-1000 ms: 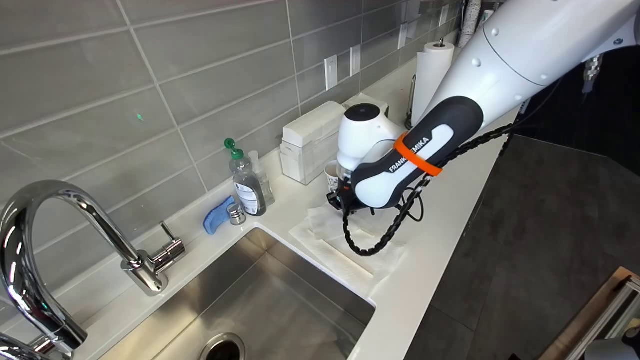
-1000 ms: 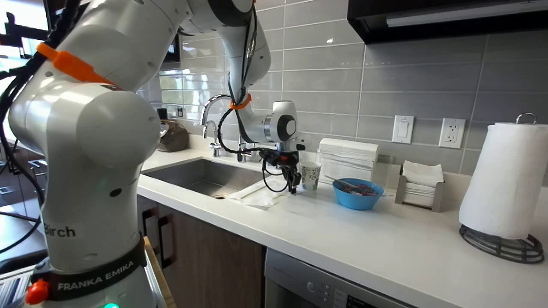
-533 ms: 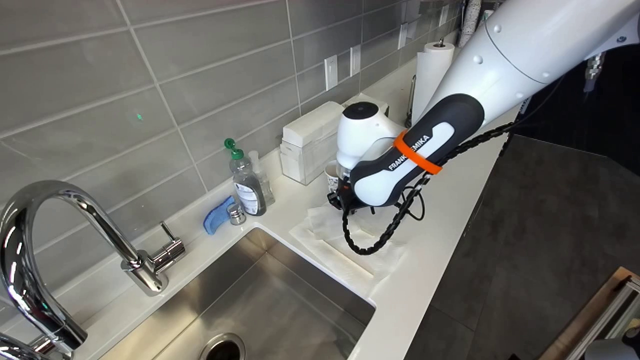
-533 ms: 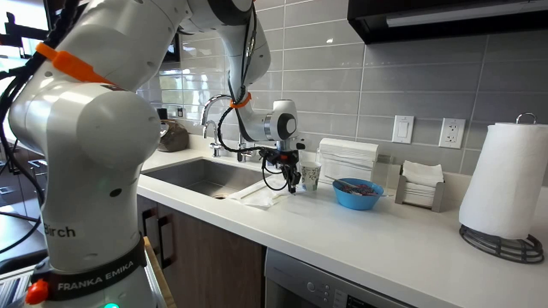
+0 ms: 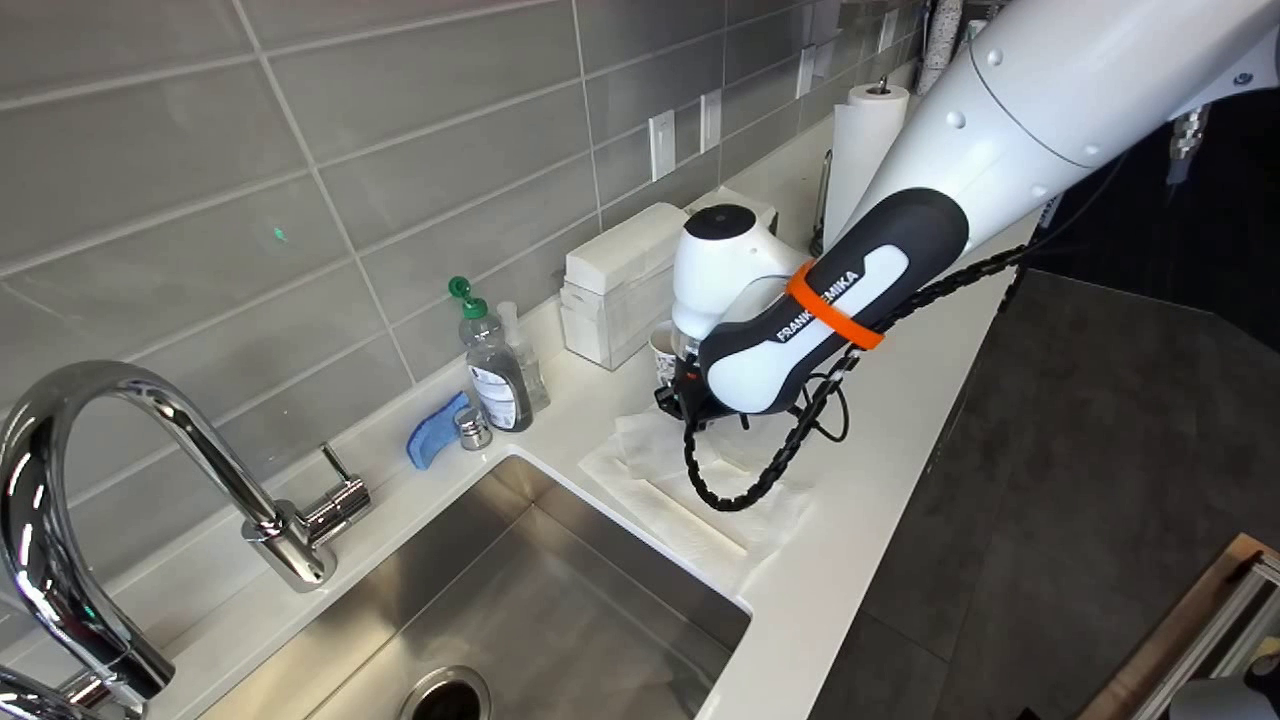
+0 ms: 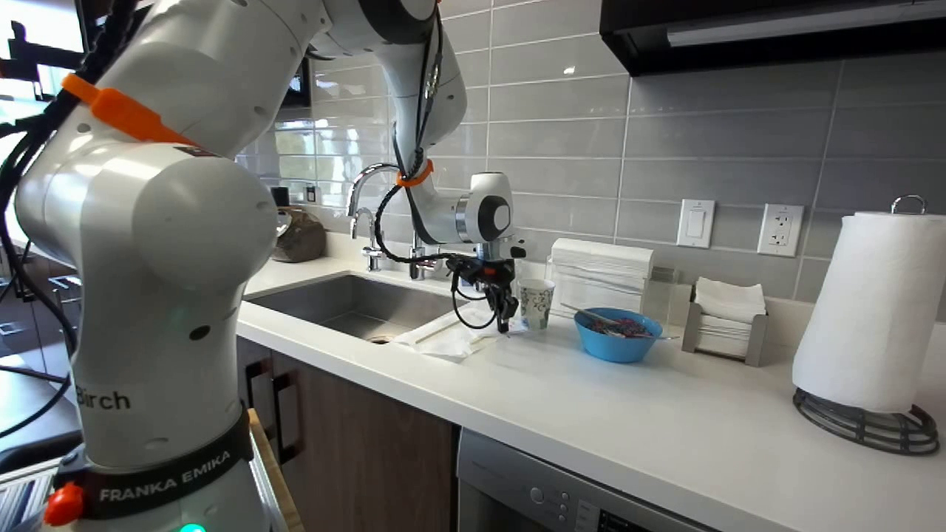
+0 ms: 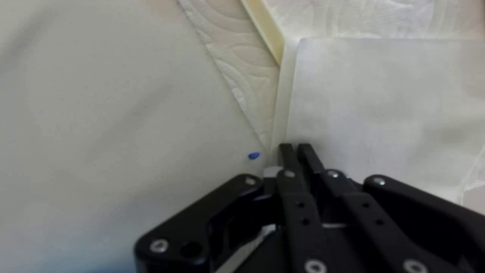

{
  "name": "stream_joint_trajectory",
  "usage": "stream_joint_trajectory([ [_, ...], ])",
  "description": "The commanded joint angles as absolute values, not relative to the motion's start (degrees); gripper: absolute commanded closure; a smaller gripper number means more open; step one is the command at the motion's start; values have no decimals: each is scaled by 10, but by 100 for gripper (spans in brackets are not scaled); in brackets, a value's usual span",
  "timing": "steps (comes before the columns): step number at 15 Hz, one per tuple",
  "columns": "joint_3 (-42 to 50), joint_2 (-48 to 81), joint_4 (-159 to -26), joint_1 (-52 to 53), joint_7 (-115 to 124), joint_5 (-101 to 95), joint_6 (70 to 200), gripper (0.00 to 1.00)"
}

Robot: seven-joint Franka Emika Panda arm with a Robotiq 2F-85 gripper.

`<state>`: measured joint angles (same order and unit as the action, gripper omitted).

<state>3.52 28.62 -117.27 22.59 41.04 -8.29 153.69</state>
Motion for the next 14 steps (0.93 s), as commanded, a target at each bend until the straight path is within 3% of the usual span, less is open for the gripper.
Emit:
stream_joint_trajectory([
  [1,34,285,-1174,225,404,-88,1534,100],
  [14,30,258,-1175,225,406,-84,1512,100],
])
